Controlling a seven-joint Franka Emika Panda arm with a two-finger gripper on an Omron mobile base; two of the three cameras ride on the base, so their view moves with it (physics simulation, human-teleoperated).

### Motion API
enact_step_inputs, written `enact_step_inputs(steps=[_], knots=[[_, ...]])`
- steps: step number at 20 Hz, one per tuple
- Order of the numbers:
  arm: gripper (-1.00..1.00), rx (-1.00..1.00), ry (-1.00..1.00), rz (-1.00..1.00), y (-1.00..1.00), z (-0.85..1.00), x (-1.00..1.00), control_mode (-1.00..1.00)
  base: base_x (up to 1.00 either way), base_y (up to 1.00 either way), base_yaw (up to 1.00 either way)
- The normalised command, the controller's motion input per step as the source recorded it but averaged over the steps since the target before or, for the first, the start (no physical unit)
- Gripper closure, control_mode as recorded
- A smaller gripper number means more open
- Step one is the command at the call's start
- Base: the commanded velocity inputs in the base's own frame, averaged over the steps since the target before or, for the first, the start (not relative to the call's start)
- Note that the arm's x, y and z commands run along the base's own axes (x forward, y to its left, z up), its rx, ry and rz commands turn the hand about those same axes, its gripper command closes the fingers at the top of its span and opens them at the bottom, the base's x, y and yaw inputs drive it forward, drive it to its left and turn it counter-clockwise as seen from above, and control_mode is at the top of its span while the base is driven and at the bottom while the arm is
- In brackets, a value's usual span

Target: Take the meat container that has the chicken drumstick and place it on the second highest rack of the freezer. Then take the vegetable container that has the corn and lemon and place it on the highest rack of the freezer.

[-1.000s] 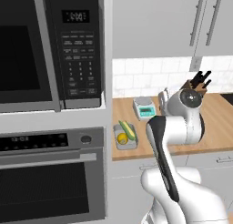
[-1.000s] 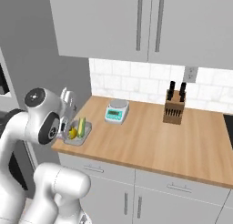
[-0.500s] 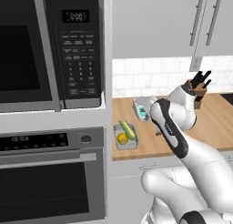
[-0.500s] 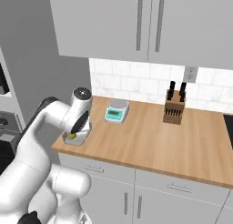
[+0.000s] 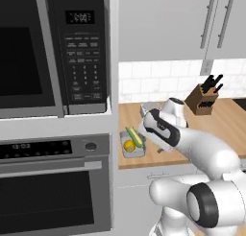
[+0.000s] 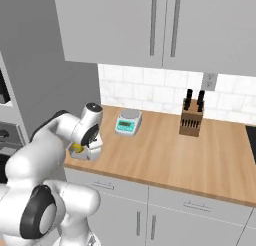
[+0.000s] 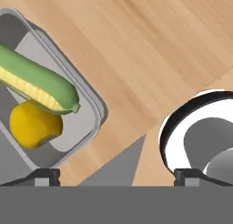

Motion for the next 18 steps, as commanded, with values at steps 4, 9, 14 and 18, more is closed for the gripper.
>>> enact_step_inputs(steps=[4, 9, 14, 18], knots=[[-1.00, -0.14, 0.00, 0.01, 0.00, -0.59, 0.06, -1.00, 0.00, 0.00, 0.00], [-1.00, -0.06, 0.00, 0.00, 0.00, -0.24, 0.35, -1.00, 0.00, 0.00, 0.00], [-1.00, 0.00, 0.01, 0.00, 0.00, -0.15, 0.40, -1.00, 0.00, 0.00, 0.00], [-1.00, -0.05, 0.06, 0.01, 0.21, -0.55, 0.02, -1.00, 0.00, 0.00, 0.00]])
